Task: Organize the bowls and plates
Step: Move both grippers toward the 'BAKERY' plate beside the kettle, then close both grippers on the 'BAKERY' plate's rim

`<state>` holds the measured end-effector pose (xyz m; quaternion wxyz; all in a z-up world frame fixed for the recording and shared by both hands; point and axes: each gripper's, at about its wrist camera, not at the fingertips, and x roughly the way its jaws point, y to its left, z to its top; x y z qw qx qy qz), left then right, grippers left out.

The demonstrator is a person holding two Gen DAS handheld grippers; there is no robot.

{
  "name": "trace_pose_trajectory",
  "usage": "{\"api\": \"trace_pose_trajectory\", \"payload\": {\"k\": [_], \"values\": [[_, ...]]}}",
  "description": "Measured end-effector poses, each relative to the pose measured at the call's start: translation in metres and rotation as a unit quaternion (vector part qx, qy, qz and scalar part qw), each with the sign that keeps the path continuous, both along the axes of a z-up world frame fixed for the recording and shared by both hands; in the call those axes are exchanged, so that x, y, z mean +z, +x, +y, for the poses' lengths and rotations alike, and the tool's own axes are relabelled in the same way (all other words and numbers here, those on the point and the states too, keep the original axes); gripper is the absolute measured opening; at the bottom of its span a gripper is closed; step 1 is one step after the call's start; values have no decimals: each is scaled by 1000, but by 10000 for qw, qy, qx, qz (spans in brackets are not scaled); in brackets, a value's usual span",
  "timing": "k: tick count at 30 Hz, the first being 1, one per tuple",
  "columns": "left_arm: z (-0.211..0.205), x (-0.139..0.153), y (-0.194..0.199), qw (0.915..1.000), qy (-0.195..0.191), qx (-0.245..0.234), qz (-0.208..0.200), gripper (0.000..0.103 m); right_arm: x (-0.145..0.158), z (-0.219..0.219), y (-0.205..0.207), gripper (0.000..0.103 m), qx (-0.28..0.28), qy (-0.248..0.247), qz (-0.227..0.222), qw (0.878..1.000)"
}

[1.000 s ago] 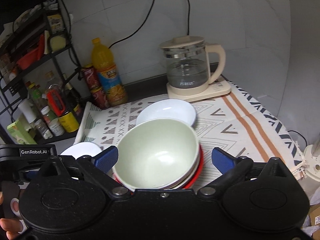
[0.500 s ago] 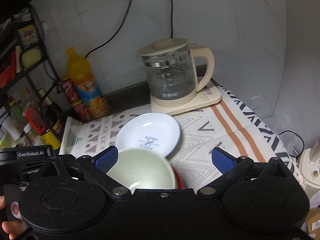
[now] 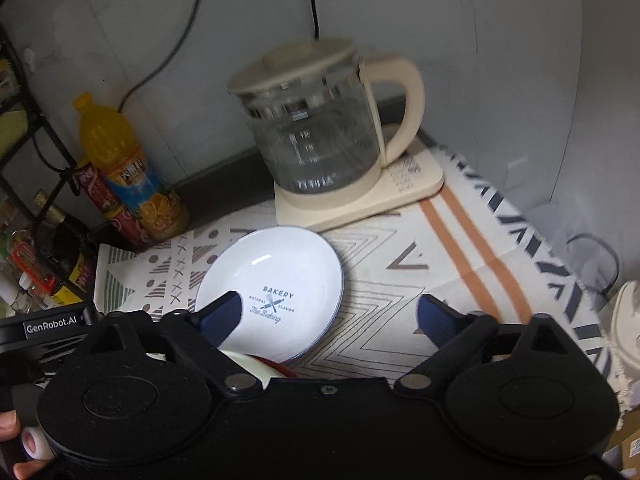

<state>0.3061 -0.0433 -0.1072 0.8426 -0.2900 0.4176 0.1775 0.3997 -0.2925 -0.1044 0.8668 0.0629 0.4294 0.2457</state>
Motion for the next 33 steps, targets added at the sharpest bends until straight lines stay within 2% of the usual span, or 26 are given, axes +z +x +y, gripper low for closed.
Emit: {"api": "trace_pose_trajectory", "payload": {"k": [2,6,13,18,22,26,33], "values": [[3,-6,9,9999,-90,-69,53,76,-6,3,11,83,18,-54,148,9999],[10,-16,26,9997,-184,-116,142,70,-23,10,33,64,77,-104,532,9985],[23,-45,56,9971,-507,-173,546,43,-59,22,66,45,416,2,1245,9913],[27,-64,72,9935,-695,-358,827,32,-83,25,83,36,463,88,1595,9861],[32,-81,84,9897,-868,-489,1032,23,-97,31,93,34,570,126,1754,9828],[36,-89,89,9878,-921,-503,1153,16,-106,35,100,24,618,142,1863,9804],[37,-93,92,9881,-942,-530,1090,15,-110,44,104,17,801,91,1800,9804]]}}
